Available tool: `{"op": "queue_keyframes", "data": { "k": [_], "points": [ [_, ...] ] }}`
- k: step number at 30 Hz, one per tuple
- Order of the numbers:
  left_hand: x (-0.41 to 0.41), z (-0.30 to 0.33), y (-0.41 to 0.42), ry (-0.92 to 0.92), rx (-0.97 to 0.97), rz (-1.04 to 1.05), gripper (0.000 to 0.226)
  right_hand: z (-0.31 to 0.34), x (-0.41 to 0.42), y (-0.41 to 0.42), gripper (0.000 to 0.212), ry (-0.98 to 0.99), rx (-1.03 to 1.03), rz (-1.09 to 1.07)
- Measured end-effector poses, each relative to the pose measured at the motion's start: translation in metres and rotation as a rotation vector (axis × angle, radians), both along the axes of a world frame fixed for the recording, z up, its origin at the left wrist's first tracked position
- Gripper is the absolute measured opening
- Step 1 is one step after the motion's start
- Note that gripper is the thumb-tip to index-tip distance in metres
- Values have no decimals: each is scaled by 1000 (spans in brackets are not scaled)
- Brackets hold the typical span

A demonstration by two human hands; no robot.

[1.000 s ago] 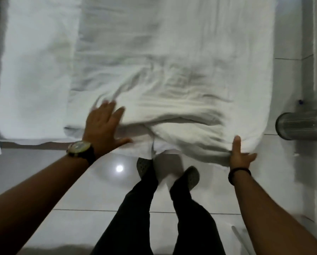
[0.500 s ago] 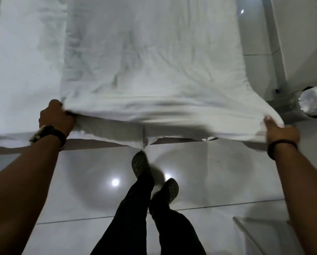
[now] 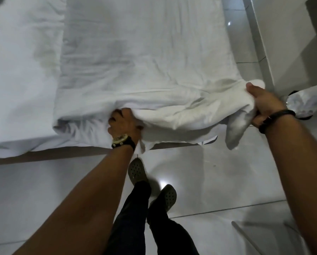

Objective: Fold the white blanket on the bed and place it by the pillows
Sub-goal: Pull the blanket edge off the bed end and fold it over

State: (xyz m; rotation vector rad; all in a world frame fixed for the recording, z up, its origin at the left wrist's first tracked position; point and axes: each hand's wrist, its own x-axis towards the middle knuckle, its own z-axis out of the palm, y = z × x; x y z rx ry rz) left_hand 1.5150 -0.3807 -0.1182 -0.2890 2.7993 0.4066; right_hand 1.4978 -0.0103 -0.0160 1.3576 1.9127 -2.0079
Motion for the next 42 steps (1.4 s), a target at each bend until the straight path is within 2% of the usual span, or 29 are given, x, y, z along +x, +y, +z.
{"op": "queue_keyframes", "data": {
  "k": [2, 4, 6, 9, 11, 13, 17, 18, 20, 21, 23, 24, 26, 27, 30, 32, 38, 40, 42],
  "points": [
    [-12, 3, -14, -17, 97, 11, 79, 10, 3, -4, 78, 15, 57, 40],
    [-8, 14, -32, 28, 279, 53, 57, 12, 11, -13, 44, 4, 148, 62],
    [8, 29, -62, 92, 382, 222, 35, 3, 22, -19, 29, -28, 210, 50],
    [61, 40, -132, 149, 248, 380, 20, -15, 40, -20, 41, -95, 262, 40],
    [114, 33, -183, 54, 99, 368, 17, -27, 54, -21, 49, -171, 285, 53],
    [171, 19, -212, -57, 29, 387, 18, -36, 70, -20, 52, -274, 357, 90],
    [220, -4, -201, -246, -68, 368, 31, -44, 103, -22, 63, -443, 524, 282],
    [215, -8, -193, -282, -96, 304, 33, -43, 109, -23, 72, -452, 481, 325],
    [194, -12, -177, -355, -168, 143, 36, -44, 120, -19, 94, -464, 253, 378],
    [183, -11, -169, -368, -181, 83, 34, -44, 124, -15, 98, -504, 182, 441],
    [168, -7, -162, -323, -160, 66, 38, -36, 131, -7, 87, -576, 100, 610],
    [165, -3, -165, -260, -137, 131, 40, -31, 135, -1, 75, -614, 114, 665],
    [172, 2, -194, -209, -129, 329, 45, -24, 144, 14, 52, -630, 240, 649],
    [183, 2, -214, -242, -160, 403, 47, -25, 150, 24, 47, -616, 331, 593],
    [218, 6, -250, -395, -237, 505, 50, -39, 167, 37, 51, -573, 514, 442],
    [232, 6, -251, -408, -229, 531, 51, -57, 172, 28, 54, -586, 568, 427],
    [199, -13, -224, -369, -172, 434, 23, -124, 165, 4, 50, -644, 521, 525],
    [192, -60, -241, -450, -103, 405, 31, -137, 154, 4, 50, -617, 447, 482],
    [187, -115, -263, -503, 37, 331, 66, -141, 138, 4, 72, -539, 225, 284]
  ]
}}
